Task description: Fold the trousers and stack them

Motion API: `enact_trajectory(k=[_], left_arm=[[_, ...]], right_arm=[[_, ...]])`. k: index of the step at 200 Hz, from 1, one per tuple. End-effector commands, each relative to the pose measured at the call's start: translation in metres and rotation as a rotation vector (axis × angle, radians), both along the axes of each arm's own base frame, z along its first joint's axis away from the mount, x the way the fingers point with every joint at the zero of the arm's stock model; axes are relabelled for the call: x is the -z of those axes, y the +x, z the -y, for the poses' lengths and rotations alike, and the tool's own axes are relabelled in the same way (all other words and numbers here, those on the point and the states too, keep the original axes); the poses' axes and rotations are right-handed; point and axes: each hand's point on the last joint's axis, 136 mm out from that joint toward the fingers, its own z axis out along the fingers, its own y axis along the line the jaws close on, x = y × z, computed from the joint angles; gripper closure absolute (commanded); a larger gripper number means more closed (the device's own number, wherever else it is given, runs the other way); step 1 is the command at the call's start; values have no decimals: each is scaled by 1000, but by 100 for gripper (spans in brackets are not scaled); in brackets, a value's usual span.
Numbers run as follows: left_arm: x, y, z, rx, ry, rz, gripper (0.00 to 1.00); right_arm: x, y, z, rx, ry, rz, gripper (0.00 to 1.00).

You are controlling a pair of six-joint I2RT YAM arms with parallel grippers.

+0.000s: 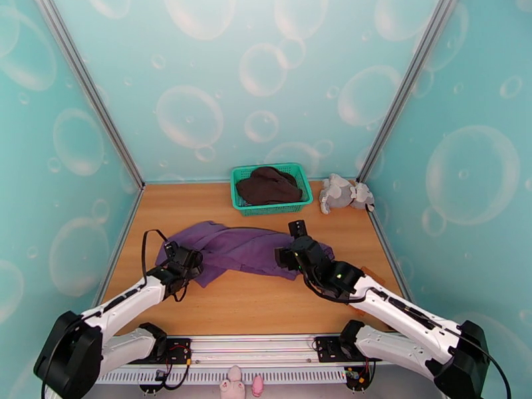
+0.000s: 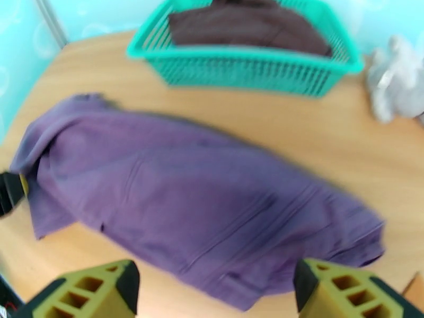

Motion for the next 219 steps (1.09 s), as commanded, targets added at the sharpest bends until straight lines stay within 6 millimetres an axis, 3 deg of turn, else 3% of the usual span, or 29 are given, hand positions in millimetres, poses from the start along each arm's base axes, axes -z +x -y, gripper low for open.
enact_trajectory(k=[1,18,38,72,93,135,150,182,199,219], left_arm=[[-26,6,27,174,-67,81,26],[-35,5,57,298,-192,137,27],[-35,5,77,368,-255,151,29],[-19,6,83,362,-195,89,29],[-12,3,84,360,-180,67,29],[-15,1,87,367,-179,73,29],[-16,2,87,367,-176,77,29],[-15,6,88,360,-168,74,29],[-15,7,85,340,-152,67,30],[-17,8,79,314,-126,71,30]], right_arm=[[57,-29,6,100,67,-172,21],[83,-37,14,136,54,-222,23],[89,-33,13,139,41,-206,24],[96,-20,6,113,38,-191,25],[106,-17,4,110,31,-213,33],[122,-18,7,128,-1,-252,34],[123,-17,7,122,1,-255,47],[108,-9,2,100,0,-216,82],[84,-1,0,92,-6,-165,99],[47,10,1,84,-5,-86,100]])
